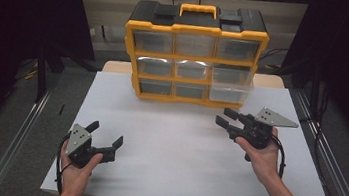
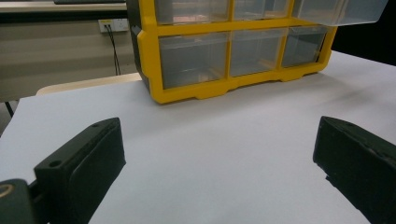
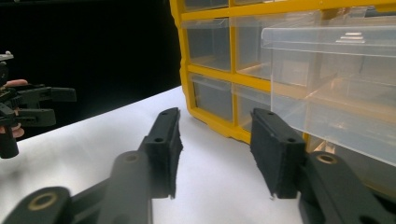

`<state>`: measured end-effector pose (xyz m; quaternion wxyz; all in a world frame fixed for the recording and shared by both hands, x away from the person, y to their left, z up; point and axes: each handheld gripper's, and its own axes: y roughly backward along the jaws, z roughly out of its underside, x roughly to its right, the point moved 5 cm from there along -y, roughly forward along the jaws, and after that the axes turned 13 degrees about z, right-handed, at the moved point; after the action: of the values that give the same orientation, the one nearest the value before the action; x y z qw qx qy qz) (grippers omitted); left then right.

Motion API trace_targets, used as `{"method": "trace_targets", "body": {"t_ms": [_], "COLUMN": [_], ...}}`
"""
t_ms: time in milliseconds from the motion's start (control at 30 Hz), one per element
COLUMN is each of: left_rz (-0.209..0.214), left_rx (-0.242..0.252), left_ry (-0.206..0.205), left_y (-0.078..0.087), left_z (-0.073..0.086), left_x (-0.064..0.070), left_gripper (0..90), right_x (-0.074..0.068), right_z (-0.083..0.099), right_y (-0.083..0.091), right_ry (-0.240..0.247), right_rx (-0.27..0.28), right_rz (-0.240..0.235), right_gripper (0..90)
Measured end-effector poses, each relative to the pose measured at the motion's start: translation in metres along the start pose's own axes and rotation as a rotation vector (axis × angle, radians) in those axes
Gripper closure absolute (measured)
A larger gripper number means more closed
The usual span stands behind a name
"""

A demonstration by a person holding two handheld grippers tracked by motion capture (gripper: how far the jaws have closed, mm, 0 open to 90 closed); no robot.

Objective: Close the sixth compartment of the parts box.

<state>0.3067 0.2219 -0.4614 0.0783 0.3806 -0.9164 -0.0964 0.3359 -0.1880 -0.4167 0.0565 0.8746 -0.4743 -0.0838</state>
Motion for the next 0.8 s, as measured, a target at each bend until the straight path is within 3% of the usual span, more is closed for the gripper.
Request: {"method": "trace_targets", "body": {"t_ms": [367,633,800], "left_rz": [-0.001,-0.004,-0.010], "left_rx": [0.006,0.005,0.013], "left_ry": [-0.003,-0.008,0.006], "left_y": [0.0011,0.0008,0.0020], "left_z": [-0.0012,-0.0017,-0.0021], "left_x": [-0.0007,-0.0008,-0.0019], "left_gripper": [2.4,2.4,2.4], "right_x": [-0.0003,0.0032,0.0068], "right_z": [0.0013,0.0017,0.0021], "right_y": [0.0002,0.0002,-0.0007], "right_ry": [-0.002,0.013,0.017], "right_rx": [-0.004,-0.008,-0.005], "right_rz": [-0.024,-0.005,0.014], "right_gripper": [74.8,89.9,90.0]}}
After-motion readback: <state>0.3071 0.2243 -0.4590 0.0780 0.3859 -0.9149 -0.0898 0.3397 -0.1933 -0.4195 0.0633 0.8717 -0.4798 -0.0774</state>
